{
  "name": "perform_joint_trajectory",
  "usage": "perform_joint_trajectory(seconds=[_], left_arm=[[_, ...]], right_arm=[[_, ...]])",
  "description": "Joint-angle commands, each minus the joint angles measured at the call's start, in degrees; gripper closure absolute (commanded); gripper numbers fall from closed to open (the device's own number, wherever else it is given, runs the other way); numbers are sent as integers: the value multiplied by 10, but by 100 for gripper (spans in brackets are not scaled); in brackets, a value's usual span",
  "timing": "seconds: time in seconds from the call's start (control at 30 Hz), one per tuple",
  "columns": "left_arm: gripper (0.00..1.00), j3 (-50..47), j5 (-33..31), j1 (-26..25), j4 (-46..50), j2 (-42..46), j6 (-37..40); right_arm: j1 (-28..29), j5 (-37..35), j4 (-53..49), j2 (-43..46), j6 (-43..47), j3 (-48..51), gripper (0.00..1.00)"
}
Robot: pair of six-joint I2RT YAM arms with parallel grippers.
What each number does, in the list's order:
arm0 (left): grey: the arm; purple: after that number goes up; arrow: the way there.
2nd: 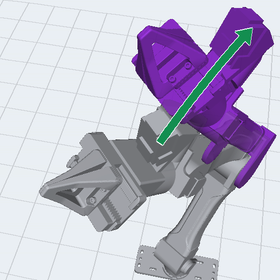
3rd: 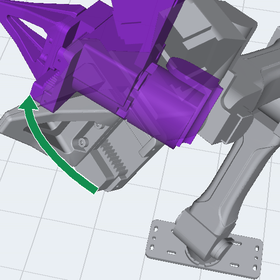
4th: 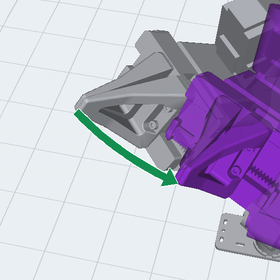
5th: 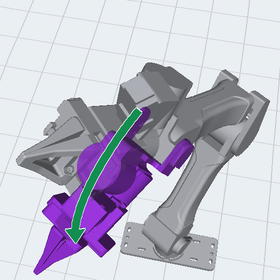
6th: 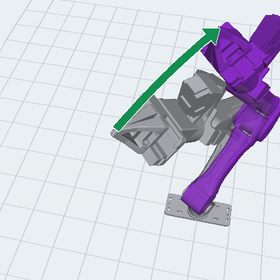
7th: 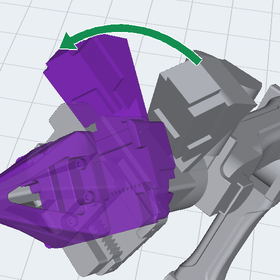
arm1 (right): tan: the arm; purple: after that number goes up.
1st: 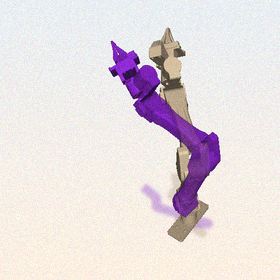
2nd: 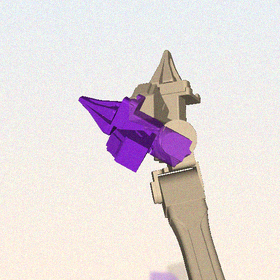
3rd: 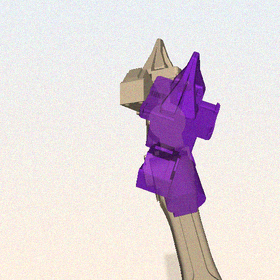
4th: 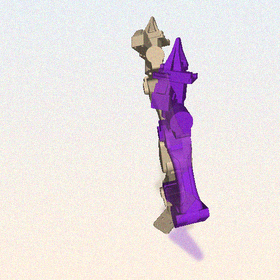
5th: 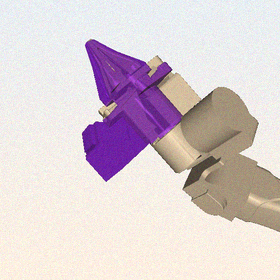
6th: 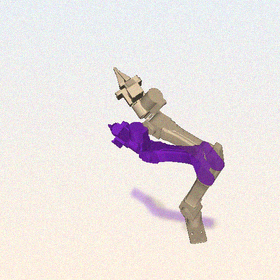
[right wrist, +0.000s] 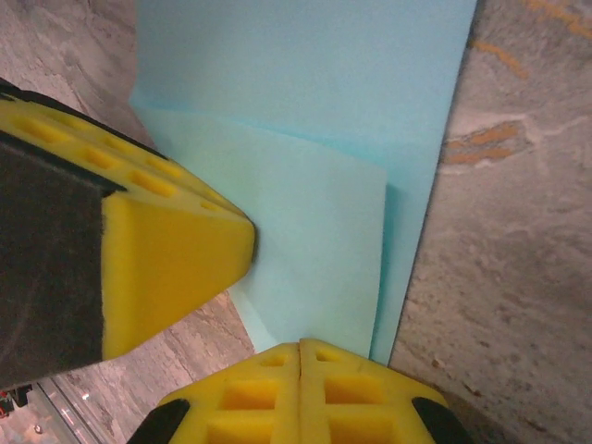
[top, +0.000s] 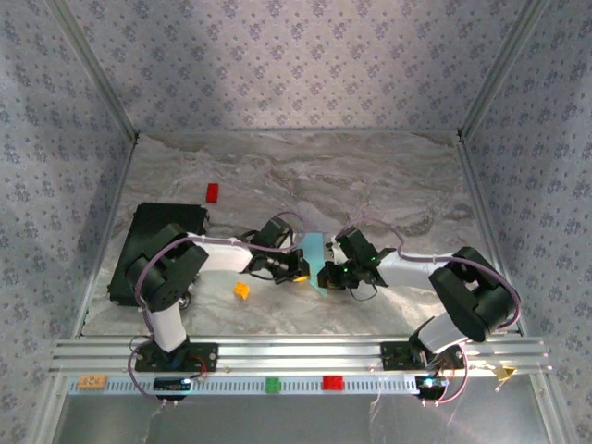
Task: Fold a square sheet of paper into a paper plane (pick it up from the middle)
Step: Third fold the triangle at the center of the table.
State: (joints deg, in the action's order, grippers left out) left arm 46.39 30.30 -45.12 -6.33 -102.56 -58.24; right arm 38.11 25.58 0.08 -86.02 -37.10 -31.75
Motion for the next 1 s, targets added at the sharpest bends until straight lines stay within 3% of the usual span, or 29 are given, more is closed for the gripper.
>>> perform_joint_trajectory(seconds=[0.0, 0.67, 0.97], left_arm=[[100, -6, -23, 22, 18, -11, 16], [100, -27, -25, 104, 22, 26, 60], [98, -25, -27, 108, 17, 79, 63]], right_arm=[[-9, -61, -72, -19, 4, 23, 100], [-17, -65, -81, -22, 6, 23, 100], [-18, -60, -75, -27, 6, 20, 100]])
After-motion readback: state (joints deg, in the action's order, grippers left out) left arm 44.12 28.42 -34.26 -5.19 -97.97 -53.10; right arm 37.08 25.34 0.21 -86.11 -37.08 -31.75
